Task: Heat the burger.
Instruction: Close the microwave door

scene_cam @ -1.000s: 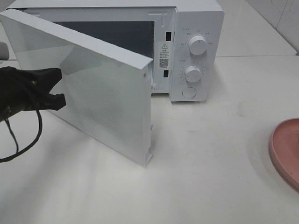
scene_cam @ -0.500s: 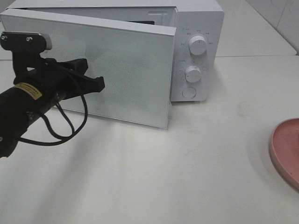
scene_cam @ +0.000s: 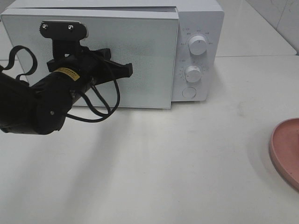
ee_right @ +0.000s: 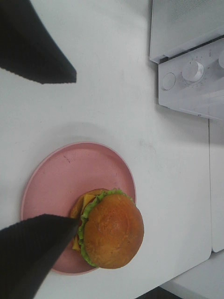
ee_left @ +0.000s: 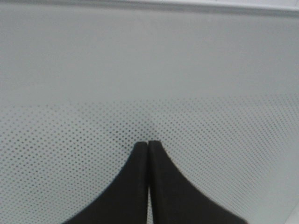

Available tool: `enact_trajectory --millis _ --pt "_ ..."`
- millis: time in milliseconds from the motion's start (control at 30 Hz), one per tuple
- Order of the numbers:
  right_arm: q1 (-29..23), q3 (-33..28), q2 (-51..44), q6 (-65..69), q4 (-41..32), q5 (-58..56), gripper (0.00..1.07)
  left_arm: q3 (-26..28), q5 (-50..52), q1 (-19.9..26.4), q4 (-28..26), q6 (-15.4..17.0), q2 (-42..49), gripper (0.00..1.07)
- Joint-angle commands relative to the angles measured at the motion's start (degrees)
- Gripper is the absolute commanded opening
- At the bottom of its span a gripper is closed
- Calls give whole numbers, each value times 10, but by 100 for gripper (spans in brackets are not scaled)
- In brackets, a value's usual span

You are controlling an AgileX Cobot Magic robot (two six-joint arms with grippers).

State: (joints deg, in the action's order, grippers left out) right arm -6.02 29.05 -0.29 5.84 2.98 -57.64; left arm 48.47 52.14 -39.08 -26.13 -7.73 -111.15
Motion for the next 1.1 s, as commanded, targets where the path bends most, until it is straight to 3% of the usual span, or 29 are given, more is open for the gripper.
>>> enact_trajectory --millis 33,267,400,633,967,1033,1067,1100 --pt "3 -2 -17 -7 0 7 75 15 -3 -3 -18 -5 -2 0" --pt "3 -2 -17 -7 0 7 75 93 -24 -1 -66 -45 -34 0" --pt "3 -2 -17 -7 0 7 75 109 -37 2 -66 -48 -35 0" --pt "3 -2 -17 -4 1 7 75 101 -96 -13 -59 -63 -24 0" --pt "3 -2 -17 -1 4 7 75 31 -232 -54 -59 -75 47 2" --pt "3 -2 -17 -1 4 7 75 23 -316 -53 -56 -75 67 29" --pt "3 -2 -17 -1 4 7 75 23 -316 -53 -56 -75 67 29" --pt "3 -2 -17 -1 4 7 75 22 -358 -53 -56 -75 77 57"
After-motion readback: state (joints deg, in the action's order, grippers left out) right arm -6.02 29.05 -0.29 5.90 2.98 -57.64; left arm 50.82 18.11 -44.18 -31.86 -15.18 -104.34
